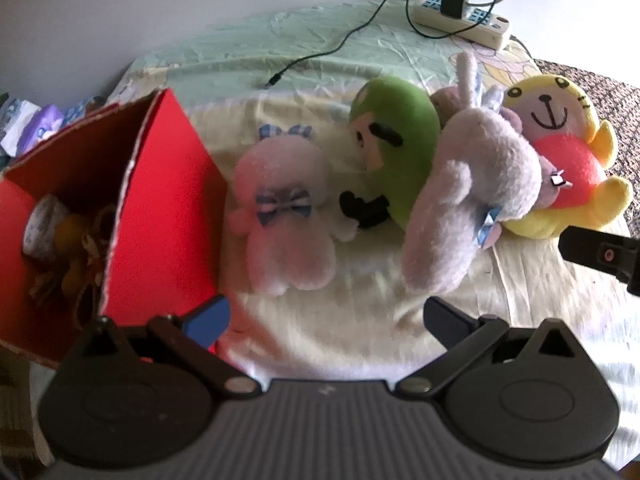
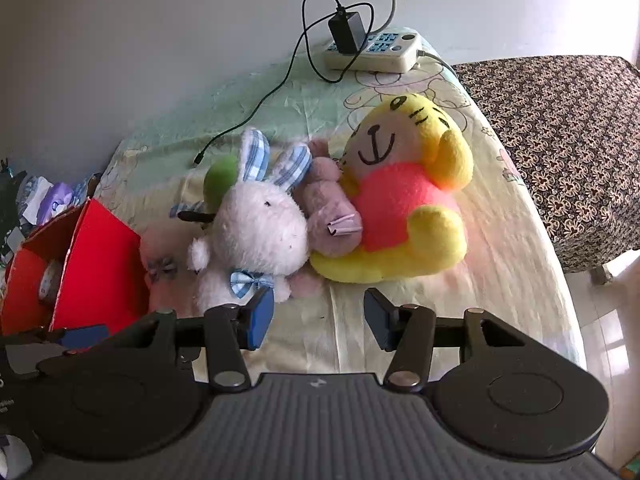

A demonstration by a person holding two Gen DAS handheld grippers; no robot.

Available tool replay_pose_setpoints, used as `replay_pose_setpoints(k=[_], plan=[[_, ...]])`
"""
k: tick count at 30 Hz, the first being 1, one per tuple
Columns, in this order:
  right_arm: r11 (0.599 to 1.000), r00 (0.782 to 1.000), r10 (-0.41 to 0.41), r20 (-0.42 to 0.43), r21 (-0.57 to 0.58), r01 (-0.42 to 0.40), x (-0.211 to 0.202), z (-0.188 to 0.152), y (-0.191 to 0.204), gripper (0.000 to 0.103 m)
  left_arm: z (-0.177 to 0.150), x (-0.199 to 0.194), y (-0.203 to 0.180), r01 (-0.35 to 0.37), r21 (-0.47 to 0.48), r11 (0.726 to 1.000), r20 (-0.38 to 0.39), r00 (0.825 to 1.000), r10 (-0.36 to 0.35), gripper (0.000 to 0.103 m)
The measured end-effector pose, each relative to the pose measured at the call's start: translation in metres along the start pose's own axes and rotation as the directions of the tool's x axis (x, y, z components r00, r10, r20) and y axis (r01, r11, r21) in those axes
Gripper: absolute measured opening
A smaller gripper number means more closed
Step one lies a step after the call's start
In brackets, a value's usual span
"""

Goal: Organize objects
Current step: 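Grasp the white bunny with blue plaid ears using the right tool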

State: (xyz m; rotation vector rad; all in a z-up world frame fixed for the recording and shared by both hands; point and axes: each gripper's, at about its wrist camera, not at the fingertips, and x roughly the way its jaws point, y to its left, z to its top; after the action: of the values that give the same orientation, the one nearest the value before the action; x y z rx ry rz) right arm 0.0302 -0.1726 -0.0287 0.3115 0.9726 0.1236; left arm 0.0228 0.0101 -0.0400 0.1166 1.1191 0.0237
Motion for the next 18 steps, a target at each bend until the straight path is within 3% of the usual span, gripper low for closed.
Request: replay_pose_setpoints(k=[10,16,18], plan=[[1.000,1.000,0.009,-0.012,0.030,-0.009,0.005,0.003,-0.014,0.054,0.003,0.002,-0.004,0.092,0.045,0.995,0.018,0.995,-0.093,0.101],[0.992,0.993,0.115,0.004,0.054,-0.115,0.007,0.015,-0.015,0.054,0.007,-0.006,-0.004,0.259,0.063,0.964,0.076,0.962,-0.264,0.098],[0.984,0.987,0.162,-0.010,0.071,-0.161,0.012,0.019,-0.013,0.055,0.011,-0.007,-0.008,0.280,0.079,0.957,0.099,0.953,-0.287,0.096]])
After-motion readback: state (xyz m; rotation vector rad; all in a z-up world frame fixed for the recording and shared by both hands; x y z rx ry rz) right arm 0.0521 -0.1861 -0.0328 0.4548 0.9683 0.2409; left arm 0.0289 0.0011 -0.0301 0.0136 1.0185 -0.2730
